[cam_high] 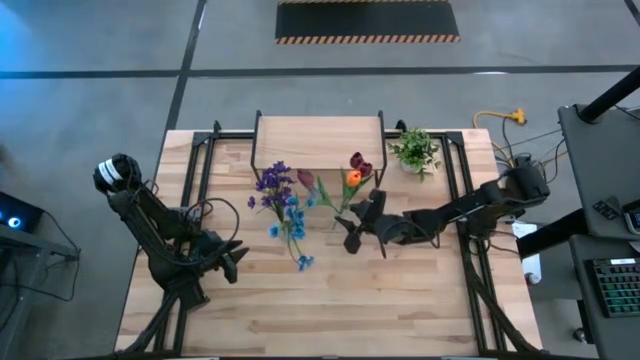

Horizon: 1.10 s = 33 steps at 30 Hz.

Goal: Pick and place flowers into a vace then onto a shelf
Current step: Put the right transparent vase with tulips on the shelf

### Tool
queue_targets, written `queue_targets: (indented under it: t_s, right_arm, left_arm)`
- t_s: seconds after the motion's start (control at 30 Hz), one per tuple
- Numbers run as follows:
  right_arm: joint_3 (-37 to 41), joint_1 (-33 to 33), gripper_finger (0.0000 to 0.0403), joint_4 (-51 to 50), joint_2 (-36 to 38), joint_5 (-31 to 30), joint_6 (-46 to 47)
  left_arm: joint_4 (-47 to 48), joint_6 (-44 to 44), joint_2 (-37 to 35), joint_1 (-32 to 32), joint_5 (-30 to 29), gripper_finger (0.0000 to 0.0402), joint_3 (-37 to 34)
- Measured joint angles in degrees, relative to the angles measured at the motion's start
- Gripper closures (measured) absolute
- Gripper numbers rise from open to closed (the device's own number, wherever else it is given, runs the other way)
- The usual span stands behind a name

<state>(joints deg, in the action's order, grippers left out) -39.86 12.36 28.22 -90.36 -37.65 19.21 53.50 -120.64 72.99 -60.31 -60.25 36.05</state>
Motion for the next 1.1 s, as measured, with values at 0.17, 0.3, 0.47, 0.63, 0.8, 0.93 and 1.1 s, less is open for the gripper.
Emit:
queue_targets:
  t_s: [0.17, 0.3, 0.47, 0.63, 0.8, 0.93, 1.1]
  right_arm:
    - [0.00, -0.08, 0.0231, -3.44, 3.91, -1.50, -0.53]
    - [0.00, -0.36, 0.0231, -4.50, 6.82, -1.75, -2.49]
    - [0.00, -1.11, 0.0231, -5.70, 10.19, -3.16, -4.62]
    - [0.00, -2.67, 0.0231, -7.02, 12.89, -3.18, -6.17]
    - [0.00, -4.45, 0.0231, -10.40, 15.01, -3.01, -6.18]
    - [0.00, -5.90, 0.0231, -11.48, 16.75, -2.99, -6.22]
    - [-0.01, -8.31, 0.0231, -11.80, 18.11, -2.78, -7.57]
  left_arm:
    - [0.27, -0.01, 0.02, 0.04, 0.01, 0.0256, -0.07]
    - [0.77, -0.02, 0.02, 0.37, -0.04, 0.0256, -0.09]
    - [1.11, -0.07, 0.02, 0.63, -0.03, 0.0256, -0.12]
    - [1.00, -0.04, 0.02, 0.70, -0.04, 0.0256, -0.13]
    - [1.04, -0.04, 0.02, 0.70, -0.04, 0.0256, -0.13]
    - [1.03, -0.11, 0.02, 0.72, -0.04, 0.0256, -0.14]
    - [1.00, -0.13, 0.02, 0.81, -0.04, 0.0256, -0.15]
